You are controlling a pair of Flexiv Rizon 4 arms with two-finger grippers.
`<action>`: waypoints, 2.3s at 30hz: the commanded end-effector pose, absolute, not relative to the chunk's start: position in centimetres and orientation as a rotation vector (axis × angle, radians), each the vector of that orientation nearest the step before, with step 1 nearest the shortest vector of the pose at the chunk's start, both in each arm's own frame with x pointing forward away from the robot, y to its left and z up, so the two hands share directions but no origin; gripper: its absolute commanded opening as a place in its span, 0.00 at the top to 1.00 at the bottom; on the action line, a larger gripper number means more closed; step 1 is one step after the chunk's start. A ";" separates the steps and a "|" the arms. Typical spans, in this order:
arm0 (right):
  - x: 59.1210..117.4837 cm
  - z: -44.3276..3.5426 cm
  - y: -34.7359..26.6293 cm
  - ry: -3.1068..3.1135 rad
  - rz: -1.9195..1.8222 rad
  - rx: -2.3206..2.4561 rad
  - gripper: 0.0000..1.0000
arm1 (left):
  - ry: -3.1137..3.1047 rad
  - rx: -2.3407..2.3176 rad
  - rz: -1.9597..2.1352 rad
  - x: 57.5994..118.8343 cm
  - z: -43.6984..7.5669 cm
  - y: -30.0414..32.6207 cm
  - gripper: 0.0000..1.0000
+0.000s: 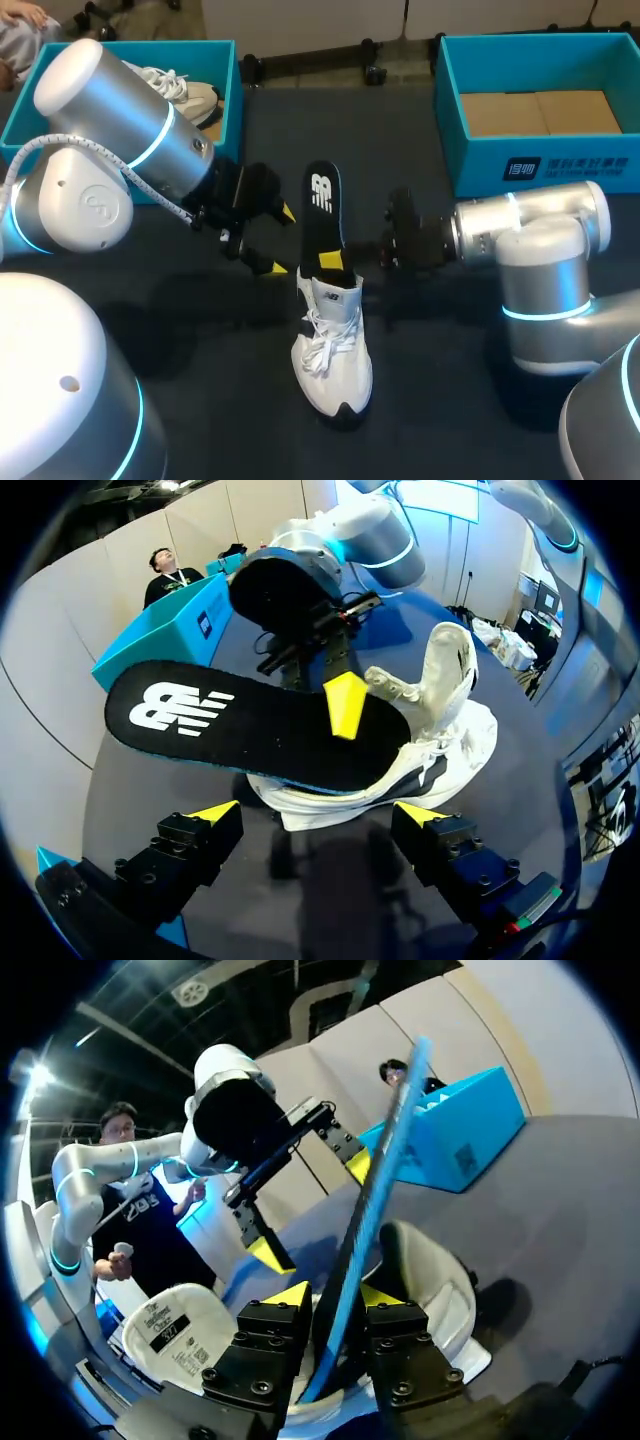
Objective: Take the shoe out of the shoebox, open the shoe tongue, remove and reinsert the insole, then place the shoe into the shoebox
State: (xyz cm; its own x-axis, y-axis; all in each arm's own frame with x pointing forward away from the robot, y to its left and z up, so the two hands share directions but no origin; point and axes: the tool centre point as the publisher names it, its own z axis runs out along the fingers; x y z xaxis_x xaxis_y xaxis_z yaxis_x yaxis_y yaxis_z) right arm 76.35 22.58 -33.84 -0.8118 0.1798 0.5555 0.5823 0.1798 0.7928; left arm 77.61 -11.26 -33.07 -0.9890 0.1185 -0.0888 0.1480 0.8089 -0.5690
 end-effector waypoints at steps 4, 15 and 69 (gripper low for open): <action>78.3 -33.8 23.2 -2.142 -1.615 -0.690 0.82 | 2.940 0.216 -0.928 77.5 -33.0 -11.2 0.00; 76.7 -35.3 22.8 -2.113 -1.588 -0.731 1.00 | 2.940 0.216 -0.928 77.5 -33.0 -11.2 0.00; 75.9 -35.2 22.2 -2.139 -1.497 -0.764 1.00 | 2.928 0.394 -0.934 75.9 -34.8 -11.4 0.00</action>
